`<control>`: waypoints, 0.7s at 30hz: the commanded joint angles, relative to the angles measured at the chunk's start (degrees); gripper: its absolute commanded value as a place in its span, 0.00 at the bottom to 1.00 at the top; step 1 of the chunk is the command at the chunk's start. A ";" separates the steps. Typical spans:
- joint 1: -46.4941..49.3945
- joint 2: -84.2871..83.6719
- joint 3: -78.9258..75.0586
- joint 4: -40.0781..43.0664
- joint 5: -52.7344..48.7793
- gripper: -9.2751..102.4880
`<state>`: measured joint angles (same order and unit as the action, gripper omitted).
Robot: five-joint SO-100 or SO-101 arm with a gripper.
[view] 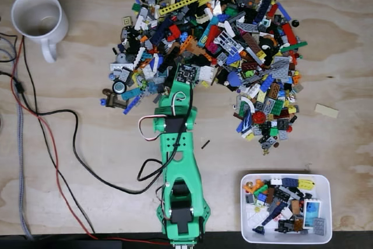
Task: Find the closest Lego and put it in the bin.
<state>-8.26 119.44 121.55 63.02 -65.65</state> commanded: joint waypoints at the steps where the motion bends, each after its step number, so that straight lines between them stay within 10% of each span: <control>1: -11.25 -4.75 -6.94 0.26 5.10 0.24; 21: -8.53 -35.68 -24.79 -7.56 5.19 0.26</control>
<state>-18.63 83.06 101.34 56.51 -59.68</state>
